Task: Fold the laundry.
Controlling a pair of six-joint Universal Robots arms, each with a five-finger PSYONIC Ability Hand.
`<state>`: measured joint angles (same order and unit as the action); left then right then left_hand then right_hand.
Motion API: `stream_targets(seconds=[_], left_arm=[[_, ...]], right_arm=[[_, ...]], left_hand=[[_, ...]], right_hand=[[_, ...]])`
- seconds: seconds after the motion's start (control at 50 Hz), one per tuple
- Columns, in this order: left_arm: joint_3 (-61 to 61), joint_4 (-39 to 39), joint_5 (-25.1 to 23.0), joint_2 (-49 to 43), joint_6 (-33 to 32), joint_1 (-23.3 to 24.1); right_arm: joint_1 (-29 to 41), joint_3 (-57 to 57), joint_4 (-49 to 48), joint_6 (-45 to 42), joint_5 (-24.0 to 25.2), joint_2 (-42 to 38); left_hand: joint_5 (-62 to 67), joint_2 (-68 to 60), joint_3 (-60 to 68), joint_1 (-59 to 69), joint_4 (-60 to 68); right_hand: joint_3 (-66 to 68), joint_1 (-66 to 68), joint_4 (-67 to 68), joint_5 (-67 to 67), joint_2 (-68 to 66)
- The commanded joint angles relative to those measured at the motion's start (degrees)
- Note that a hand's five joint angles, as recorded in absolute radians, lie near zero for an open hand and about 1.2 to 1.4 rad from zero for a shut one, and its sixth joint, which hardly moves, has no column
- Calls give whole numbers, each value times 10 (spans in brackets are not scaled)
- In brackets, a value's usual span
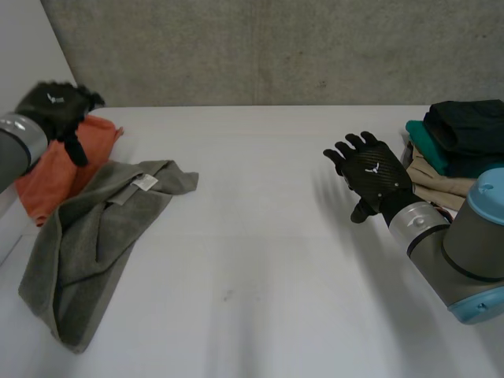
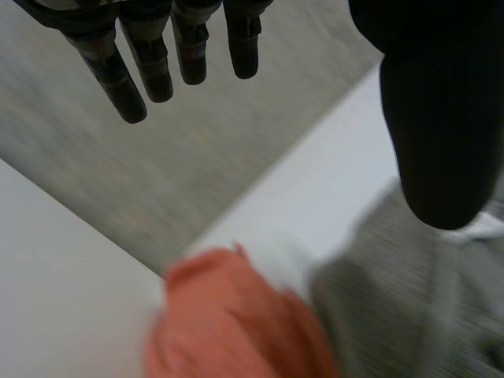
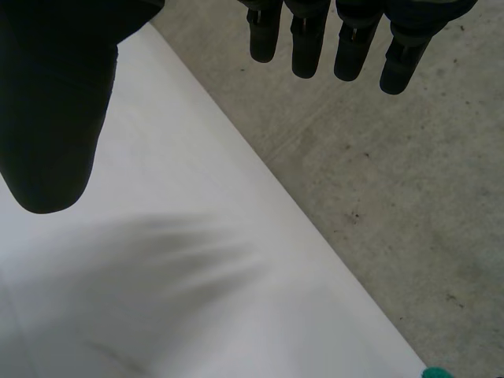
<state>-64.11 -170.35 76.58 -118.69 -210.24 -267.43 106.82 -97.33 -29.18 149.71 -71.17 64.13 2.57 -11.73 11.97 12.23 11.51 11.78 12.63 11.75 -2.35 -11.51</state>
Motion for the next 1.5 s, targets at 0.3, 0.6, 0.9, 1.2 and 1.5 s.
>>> stream_targets(seconds=[0.3,0.6,0.9,1.2,1.5], left_arm=[[-175,-84,-61,-76,-168,-50],[-150,-134,-60,7,-36,72],[-67,-111,73,-13,100,382],[-58,-62,95,12,22,355],[-237,-33,67,121,255,180]], right_arm=[[2,-1,10,-24,2,-3],[-1,4,10,-29,-11,8],[-24,48,56,2,-45,17],[-17,115,194,24,-42,21],[81,311,378,-16,81,-50]], left_hand=[[58,-66,64,61,68],[674,-683,680,678,685],[674,-683,680,678,685],[-26,17,-20,-22,-15],[-26,17,-20,-22,-15]], right_hand=[[-18,-26,-17,24,15],[-18,-26,-17,24,15],[-18,-26,-17,24,15],[-18,-26,-17,24,15],[-18,-26,-17,24,15]])
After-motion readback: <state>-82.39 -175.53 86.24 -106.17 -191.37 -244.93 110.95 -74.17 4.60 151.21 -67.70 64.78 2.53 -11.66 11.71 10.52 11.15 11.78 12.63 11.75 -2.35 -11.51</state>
